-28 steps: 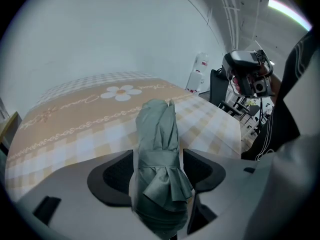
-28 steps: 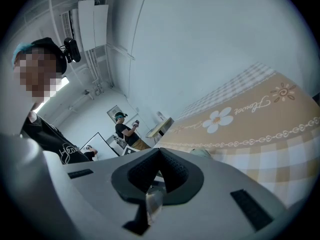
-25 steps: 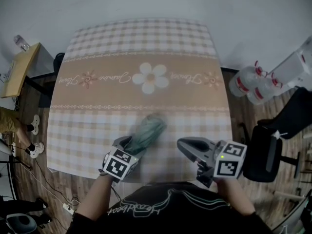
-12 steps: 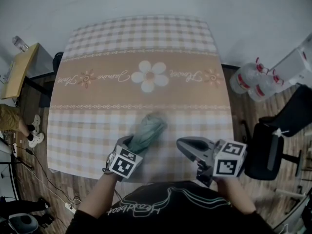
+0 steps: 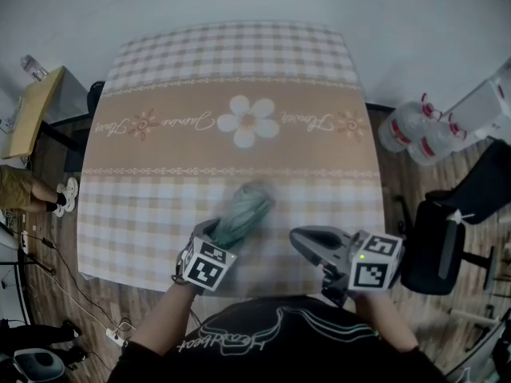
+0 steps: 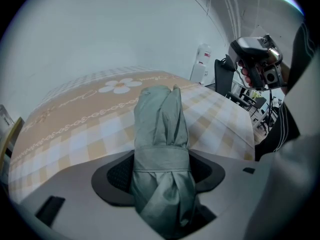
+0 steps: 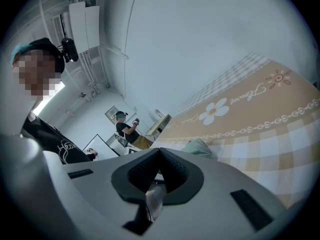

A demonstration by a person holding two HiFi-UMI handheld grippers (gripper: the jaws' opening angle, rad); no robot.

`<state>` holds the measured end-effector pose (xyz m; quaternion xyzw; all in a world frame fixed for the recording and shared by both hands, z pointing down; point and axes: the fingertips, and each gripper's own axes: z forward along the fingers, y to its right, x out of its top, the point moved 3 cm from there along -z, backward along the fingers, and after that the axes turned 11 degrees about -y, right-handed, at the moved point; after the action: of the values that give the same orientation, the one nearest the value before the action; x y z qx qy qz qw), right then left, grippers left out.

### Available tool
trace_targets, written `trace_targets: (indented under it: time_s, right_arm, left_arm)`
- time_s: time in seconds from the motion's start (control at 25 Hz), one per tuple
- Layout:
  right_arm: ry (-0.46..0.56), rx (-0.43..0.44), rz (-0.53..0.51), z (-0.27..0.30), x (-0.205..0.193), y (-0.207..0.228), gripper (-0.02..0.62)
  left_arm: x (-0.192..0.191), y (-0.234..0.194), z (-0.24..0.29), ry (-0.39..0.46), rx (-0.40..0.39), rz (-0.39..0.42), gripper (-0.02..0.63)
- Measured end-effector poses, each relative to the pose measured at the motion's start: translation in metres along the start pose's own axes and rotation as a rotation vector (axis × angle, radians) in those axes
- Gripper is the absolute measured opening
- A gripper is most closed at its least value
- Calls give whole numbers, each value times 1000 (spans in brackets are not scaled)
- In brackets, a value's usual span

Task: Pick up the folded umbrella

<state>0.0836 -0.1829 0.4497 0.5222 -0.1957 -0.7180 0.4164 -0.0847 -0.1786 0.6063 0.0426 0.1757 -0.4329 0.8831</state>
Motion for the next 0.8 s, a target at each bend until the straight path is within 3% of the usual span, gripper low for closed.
trace_targets:
  time_s: [0.8]
  right_arm:
    - [54,-33,23,-16,-20,-17,11]
  left_arm:
    - [-1,-1,-1,-1,11,-8,259]
